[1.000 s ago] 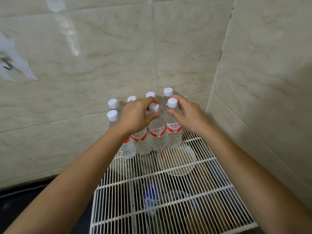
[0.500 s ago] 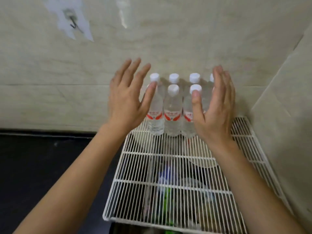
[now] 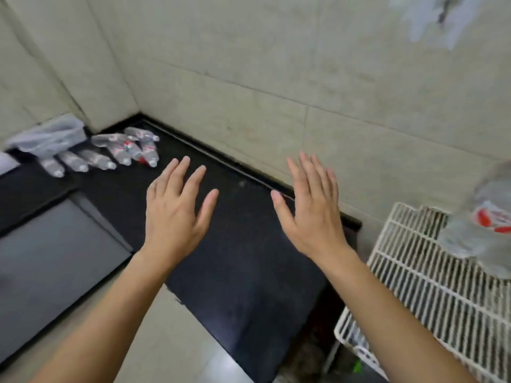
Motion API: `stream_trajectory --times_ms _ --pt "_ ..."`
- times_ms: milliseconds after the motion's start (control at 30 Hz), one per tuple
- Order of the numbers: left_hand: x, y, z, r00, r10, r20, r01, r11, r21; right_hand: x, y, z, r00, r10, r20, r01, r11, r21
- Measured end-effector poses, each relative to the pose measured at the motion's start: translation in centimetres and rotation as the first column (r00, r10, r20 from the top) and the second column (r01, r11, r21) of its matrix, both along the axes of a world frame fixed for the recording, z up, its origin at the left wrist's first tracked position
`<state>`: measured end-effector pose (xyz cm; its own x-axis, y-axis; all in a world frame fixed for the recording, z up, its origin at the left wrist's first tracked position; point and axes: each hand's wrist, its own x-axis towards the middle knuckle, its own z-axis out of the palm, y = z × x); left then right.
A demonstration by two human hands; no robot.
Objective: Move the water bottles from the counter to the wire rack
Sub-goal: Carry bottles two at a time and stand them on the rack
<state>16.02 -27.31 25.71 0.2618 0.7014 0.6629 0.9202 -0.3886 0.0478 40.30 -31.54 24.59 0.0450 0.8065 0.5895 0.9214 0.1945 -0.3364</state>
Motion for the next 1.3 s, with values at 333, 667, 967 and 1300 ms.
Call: stream_trajectory --times_ms 333,667,967,1300 --pt "-32.9 5.4 1.8 0.961 0.275 -0.017 -0.275 0.961 0.026 -33.4 12.8 0.2 0.964 0.266 0.012 -0.266 0.964 -0.016" --pt "-48.9 11.6 -2.0 0.882 0.469 -0.043 -0.470 0.874 -0.125 -50.0 23.2 -1.6 0.890 0.454 0.028 -0.450 0.887 -0.102" --pt "-58.6 28.4 -4.1 0.866 0.468 -0.180 -0.499 0.835 -0.230 -60.5 41.2 -6.5 0.869 0.493 -0.032 -0.488 0.846 -0.216" --pt "-67.3 44.8 -5.5 0.868 0.477 -0.135 -0.489 0.777 -0.397 -67.9 58.1 -7.0 0.874 0.486 -0.010 -0.456 0.812 -0.364"
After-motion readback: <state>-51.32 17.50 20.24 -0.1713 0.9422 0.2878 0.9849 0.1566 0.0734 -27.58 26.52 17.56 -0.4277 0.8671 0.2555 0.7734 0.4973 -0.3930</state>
